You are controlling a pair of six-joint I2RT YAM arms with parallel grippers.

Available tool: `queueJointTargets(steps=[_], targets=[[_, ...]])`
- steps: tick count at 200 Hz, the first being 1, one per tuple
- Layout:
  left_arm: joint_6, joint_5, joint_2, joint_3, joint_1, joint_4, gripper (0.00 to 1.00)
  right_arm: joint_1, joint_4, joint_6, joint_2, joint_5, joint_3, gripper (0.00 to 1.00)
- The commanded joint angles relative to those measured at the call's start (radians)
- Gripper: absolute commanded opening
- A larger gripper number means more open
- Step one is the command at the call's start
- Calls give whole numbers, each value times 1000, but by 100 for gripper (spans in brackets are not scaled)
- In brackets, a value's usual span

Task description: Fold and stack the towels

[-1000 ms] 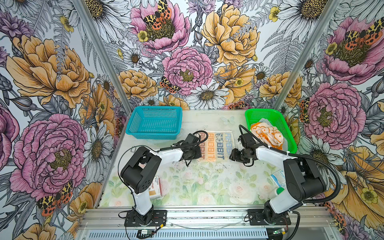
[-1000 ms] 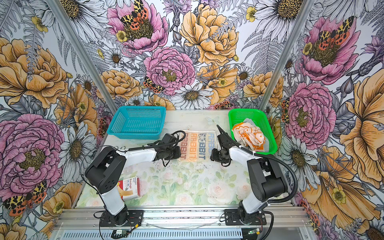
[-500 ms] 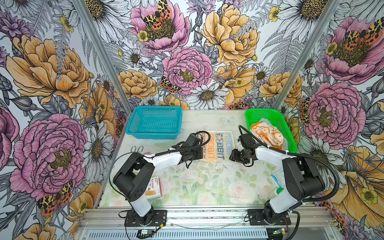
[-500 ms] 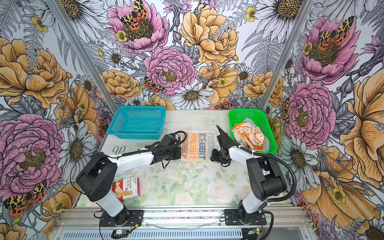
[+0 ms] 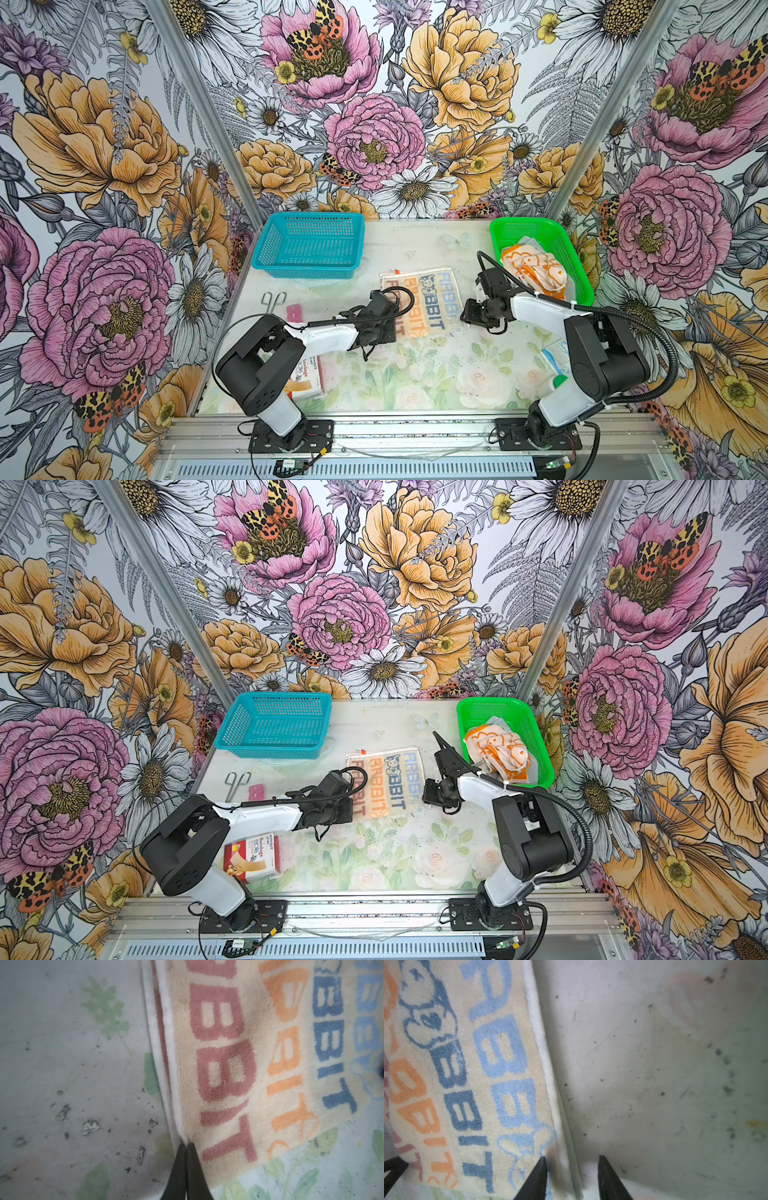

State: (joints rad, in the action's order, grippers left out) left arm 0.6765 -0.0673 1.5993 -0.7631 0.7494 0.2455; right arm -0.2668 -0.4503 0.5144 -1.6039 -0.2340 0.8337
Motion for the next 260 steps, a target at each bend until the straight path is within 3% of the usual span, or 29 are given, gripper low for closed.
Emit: queueJointTargets(steps=[1, 14, 28, 42, 75, 98, 114, 127, 139, 152, 157, 173, 198, 233, 260], targets=[[20, -12, -6, 11, -2, -24, 0, 0, -24, 3, 14, -13, -34, 32], [20, -13, -15, 17, -2, -22, 0, -5, -24, 1, 7, -26, -33, 30], [21, -12, -30, 27, -2, -9, 0, -16, -23, -1, -2, -31, -30, 34], [28, -15, -47, 41, -5, 6, 13, -27, -24, -1, -9, -40, -27, 35], [58, -7, -111, 78, -10, 52, 25, -50, -65, 9, -14, -38, -40, 36], [96, 71, -146, 114, -12, 33, 36, -69, -100, 20, 11, 9, -67, 39], [124, 142, -139, 137, -16, -36, 38, -71, -100, 21, 5, 9, -79, 39], [140, 191, -109, 134, -22, -76, 38, -72, -99, 19, -2, 1, -83, 32], [144, 224, -71, 118, -21, -89, 38, -74, -101, 21, 2, -2, -88, 20], [137, 214, -38, 89, -13, -63, 38, -74, -105, 25, 13, -6, -96, 0], [133, 201, -29, 80, -10, -47, 38, -76, -106, 25, 20, -5, -101, 0], [120, 179, -20, 66, -15, -27, 34, -76, -113, 28, 47, -14, -119, 0], [107, 158, -33, 70, -30, 12, 0, -80, -155, 34, 102, -22, -149, 0], [72, 132, -176, 116, -37, 174, 0, -87, -253, 57, 205, -6, -195, 0], [64, 169, -243, 142, -56, 202, 0, -93, -265, 64, 226, -38, -204, 0]])
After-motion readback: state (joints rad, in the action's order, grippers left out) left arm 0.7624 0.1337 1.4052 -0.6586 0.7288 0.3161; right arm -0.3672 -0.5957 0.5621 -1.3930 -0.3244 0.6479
